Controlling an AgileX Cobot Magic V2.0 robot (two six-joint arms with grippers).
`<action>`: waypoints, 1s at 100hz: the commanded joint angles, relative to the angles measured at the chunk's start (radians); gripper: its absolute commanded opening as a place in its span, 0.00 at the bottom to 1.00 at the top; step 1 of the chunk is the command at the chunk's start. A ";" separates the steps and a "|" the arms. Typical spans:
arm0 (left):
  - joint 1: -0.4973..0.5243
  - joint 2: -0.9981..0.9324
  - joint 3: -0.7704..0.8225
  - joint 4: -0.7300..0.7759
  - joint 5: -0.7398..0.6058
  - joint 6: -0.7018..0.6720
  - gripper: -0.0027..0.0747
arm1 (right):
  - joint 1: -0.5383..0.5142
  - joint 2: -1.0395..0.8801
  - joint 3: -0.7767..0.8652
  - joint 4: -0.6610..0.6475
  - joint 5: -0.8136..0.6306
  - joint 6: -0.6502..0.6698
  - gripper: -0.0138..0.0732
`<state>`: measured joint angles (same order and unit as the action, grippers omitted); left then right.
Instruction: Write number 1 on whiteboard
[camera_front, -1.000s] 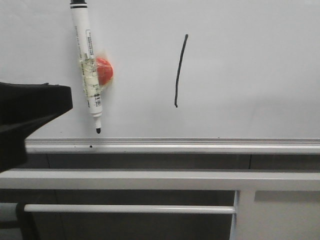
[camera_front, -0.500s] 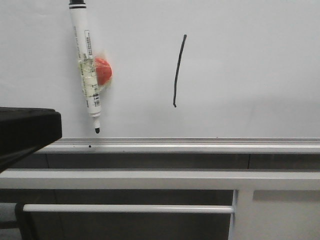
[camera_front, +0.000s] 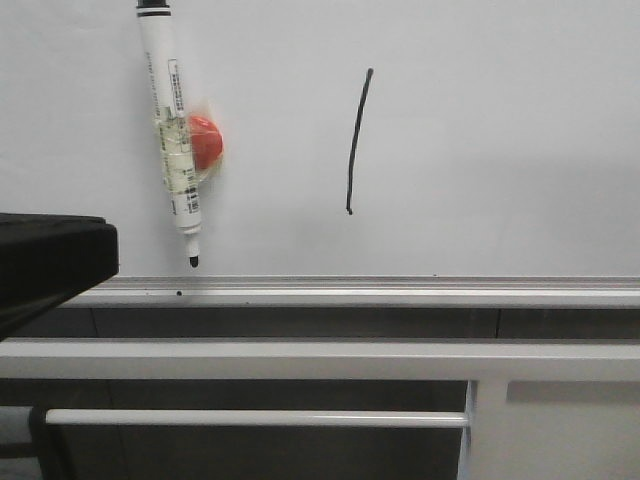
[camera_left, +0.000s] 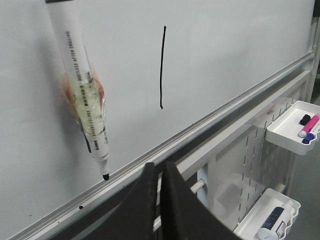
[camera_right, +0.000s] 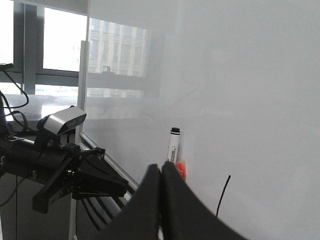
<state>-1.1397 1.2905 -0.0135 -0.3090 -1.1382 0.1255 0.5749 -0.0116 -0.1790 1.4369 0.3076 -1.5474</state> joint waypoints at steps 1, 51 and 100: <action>-0.003 -0.020 -0.013 0.007 -0.246 0.003 0.01 | 0.001 -0.012 -0.026 0.020 -0.005 -0.015 0.09; -0.003 -0.014 -0.015 0.141 -0.246 -0.057 0.01 | 0.001 -0.012 -0.026 0.020 -0.005 -0.015 0.09; -0.003 -0.095 0.003 0.151 -0.246 -0.048 0.01 | 0.001 -0.012 -0.026 0.020 -0.004 -0.015 0.09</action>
<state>-1.1397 1.2542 0.0000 -0.1635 -1.1361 0.0879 0.5749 -0.0132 -0.1790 1.4369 0.3089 -1.5474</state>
